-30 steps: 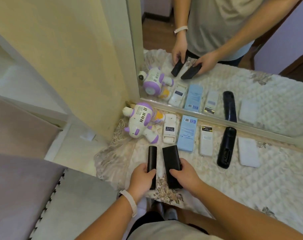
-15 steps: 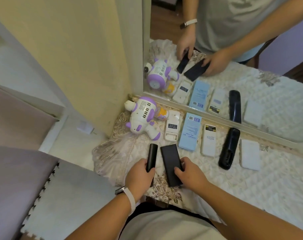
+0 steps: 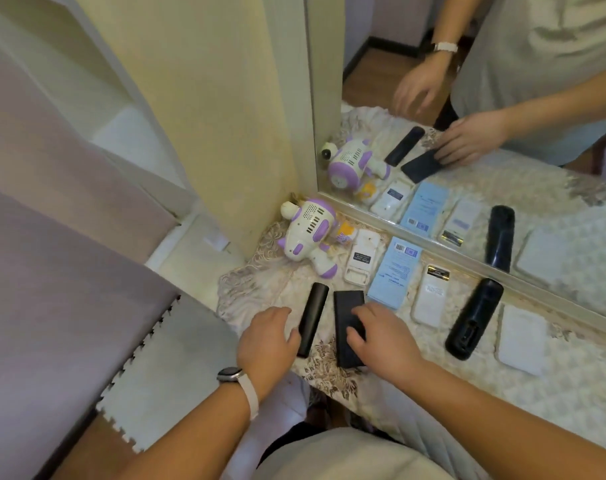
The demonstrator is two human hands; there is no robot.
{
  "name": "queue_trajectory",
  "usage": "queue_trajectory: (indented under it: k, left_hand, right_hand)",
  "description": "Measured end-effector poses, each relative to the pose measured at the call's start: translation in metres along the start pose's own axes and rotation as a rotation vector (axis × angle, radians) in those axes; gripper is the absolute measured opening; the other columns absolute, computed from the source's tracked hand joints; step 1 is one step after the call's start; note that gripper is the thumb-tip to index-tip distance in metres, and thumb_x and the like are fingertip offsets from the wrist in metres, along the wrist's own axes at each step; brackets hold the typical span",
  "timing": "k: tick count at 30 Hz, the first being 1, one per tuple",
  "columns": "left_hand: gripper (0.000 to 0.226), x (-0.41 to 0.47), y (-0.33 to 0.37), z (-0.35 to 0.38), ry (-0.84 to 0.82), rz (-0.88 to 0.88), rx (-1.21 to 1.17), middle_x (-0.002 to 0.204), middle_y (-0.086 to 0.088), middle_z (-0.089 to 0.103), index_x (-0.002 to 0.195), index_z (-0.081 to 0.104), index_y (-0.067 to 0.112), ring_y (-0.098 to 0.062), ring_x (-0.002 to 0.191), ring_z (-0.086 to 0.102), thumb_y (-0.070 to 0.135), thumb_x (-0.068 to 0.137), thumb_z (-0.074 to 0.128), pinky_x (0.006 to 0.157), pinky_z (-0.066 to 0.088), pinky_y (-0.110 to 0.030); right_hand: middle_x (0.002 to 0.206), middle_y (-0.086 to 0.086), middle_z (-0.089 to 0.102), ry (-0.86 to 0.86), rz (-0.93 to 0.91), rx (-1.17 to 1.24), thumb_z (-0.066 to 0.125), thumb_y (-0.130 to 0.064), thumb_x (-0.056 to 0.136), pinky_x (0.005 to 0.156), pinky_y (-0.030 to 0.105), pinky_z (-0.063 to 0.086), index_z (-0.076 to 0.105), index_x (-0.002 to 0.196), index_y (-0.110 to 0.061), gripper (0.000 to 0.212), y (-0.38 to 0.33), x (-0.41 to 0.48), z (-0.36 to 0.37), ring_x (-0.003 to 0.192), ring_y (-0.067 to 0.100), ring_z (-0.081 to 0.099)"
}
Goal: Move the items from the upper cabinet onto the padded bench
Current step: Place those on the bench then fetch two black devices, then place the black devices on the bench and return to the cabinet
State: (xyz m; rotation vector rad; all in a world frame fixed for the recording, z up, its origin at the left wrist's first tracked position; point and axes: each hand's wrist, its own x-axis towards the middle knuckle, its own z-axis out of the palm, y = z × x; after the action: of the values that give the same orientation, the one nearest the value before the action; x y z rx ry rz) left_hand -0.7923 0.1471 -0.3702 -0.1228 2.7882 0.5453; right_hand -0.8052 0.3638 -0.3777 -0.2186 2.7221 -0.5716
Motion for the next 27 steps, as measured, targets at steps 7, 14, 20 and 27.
queue_trajectory:
  k: [7,14,20,27]
  left_hand:
    - [0.044,-0.052,0.006,-0.027,0.260,0.020,0.196,0.115,-0.003,0.069,0.114,0.069,0.017,-0.024,0.102,0.065,0.040,0.083,0.048,0.087,0.052,-0.036]
    - [0.040,-0.125,-0.013,-0.058,0.410,-0.040,0.281,0.123,-0.006,0.064,0.117,0.062,0.017,-0.025,0.112,0.059,0.039,0.087,0.049,0.097,0.045,-0.040]
    - [0.038,-0.198,-0.044,-0.081,0.557,-0.206,0.322,0.125,-0.008,0.063,0.120,0.064,0.015,-0.028,0.117,0.058,0.034,0.087,0.059,0.100,0.044,-0.045]
    - [0.041,-0.314,-0.089,-0.103,0.698,-0.431,0.380,0.123,-0.004,0.064,0.124,0.063,0.016,-0.025,0.115,0.057,0.038,0.090,0.055,0.102,0.042,-0.044]
  right_hand:
    - [0.109,0.002,0.065,0.135,-0.366,-0.171,0.035,-0.047,0.085,0.088,0.043,0.048,0.065,0.111,-0.018,0.049,-0.031,0.005,-0.028,0.102,0.027,0.060]
    - [0.116,0.005,0.064,0.188,-0.747,-0.207,0.049,-0.046,0.085,0.089,0.041,0.041,0.064,0.113,-0.018,0.043,-0.092,-0.005,-0.036,0.106,0.028,0.058]
    - [0.119,0.003,0.062,0.135,-0.997,-0.251,0.048,-0.047,0.086,0.092,0.041,0.041,0.061,0.120,-0.018,0.047,-0.164,-0.033,-0.043,0.112,0.026,0.055]
    - [0.121,0.000,0.063,0.109,-1.244,-0.221,0.046,-0.047,0.086,0.092,0.039,0.043,0.061,0.123,-0.020,0.049,-0.262,-0.100,-0.026,0.113,0.024,0.055]
